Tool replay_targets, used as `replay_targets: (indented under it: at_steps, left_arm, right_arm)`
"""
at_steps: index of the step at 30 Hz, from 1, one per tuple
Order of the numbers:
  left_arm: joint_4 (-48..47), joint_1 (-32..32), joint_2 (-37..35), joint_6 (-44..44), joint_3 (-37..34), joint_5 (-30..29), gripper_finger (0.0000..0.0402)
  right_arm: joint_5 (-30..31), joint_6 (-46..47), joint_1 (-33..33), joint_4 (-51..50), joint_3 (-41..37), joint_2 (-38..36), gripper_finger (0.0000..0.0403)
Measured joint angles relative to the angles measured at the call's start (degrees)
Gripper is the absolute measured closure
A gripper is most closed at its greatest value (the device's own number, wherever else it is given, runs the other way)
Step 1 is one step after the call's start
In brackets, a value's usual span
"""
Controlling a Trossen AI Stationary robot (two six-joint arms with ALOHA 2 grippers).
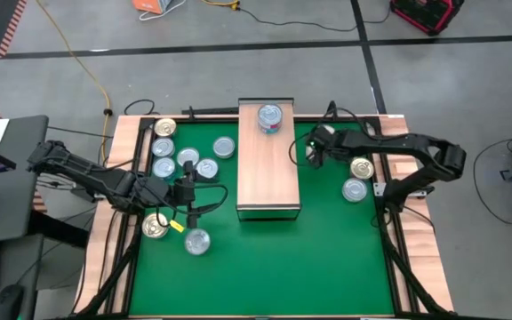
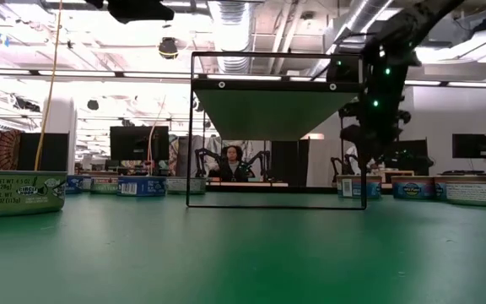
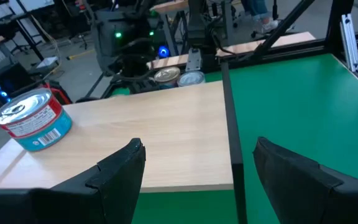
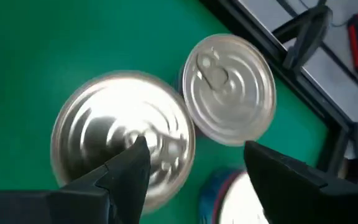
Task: Stack canned seafood by type on shelf
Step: Put the blue tuna can on the shelf
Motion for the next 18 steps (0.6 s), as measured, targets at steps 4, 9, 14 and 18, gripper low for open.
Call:
replay_targets:
  at_steps: [4,9,14,18]
  left_arm:
    - [0.0,0.0,0.0,1.2,0.0,-0.2,0.0114]
    - [-0.5,0.0,0.0,1.3,0.0,-0.2,0.0113]
    - [-1.4,0.0,0.0,1.2,0.0,-0.2,0.0113]
    - [-1.6,0.0,0.0,1.0,0.0,-0.2,0.0113]
  right_arm:
    - [-4.2,-2.4,-2.1,3.5,-0.6,2.2,0.0113]
    - [-7.6,-0.2,-0.6,-2.0,-0.2,4.4,0.0113]
    - [-10.3,7.9,8.5,-12.3,-0.5,1.2,0.0113]
    - [-17.5,18.2,19.1,-17.7,-0.7,-2.0,0.0113]
